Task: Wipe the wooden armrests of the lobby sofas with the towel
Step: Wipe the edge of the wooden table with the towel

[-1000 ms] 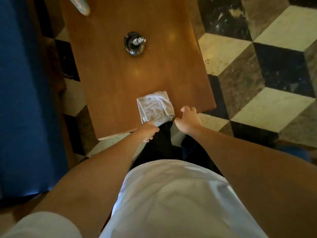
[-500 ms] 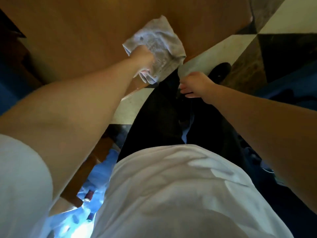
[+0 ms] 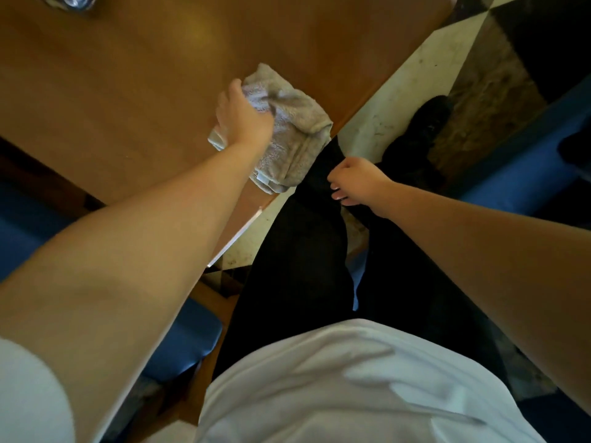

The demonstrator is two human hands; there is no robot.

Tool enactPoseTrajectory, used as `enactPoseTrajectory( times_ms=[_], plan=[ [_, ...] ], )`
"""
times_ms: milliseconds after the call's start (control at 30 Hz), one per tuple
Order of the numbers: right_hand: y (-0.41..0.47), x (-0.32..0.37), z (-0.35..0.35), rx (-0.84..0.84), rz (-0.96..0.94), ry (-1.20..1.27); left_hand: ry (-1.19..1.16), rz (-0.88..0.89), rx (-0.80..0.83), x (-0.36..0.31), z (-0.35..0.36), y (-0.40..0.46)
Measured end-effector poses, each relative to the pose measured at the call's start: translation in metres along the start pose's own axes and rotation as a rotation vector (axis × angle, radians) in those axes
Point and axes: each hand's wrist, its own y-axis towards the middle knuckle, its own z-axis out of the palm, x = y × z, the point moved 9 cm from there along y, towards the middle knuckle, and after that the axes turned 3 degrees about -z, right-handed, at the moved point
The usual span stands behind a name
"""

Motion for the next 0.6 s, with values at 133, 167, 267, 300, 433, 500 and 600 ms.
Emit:
enactPoseTrajectory(
  times_ms=[133, 167, 267, 300, 433, 500, 600],
  plan=[
    [-0.022, -0.013, 0.004, 0.14, 0.06, 0.157, 0.22, -0.014, 0.002, 0.003, 0.001, 0.002],
    [-0.025, -0.014, -0.001, 0.118, 0.05, 0.183, 0.258, 0.007, 0.001, 0.0, 0.002, -0.001],
    [-0.041, -0.022, -0.021, 0.03, 0.033, 0.212, 0.264, 0.05, 0.03, -0.008, 0.002, -0.027],
    [-0.047, -0.026, -0.028, 0.006, 0.037, 0.239, 0.21, 0.055, 0.069, -0.01, 0.004, -0.037],
    [-0.08, -0.036, -0.064, -0.063, 0.004, 0.332, 0.076, 0.174, 0.107, -0.046, -0.003, -0.088],
    [-0.096, -0.039, -0.084, -0.1, -0.03, 0.356, 0.069, 0.231, 0.099, -0.076, -0.004, -0.114],
    [-0.128, -0.048, -0.125, -0.18, -0.07, 0.488, -0.009, 0.293, 0.136, -0.132, 0.0, -0.162]
  ],
)
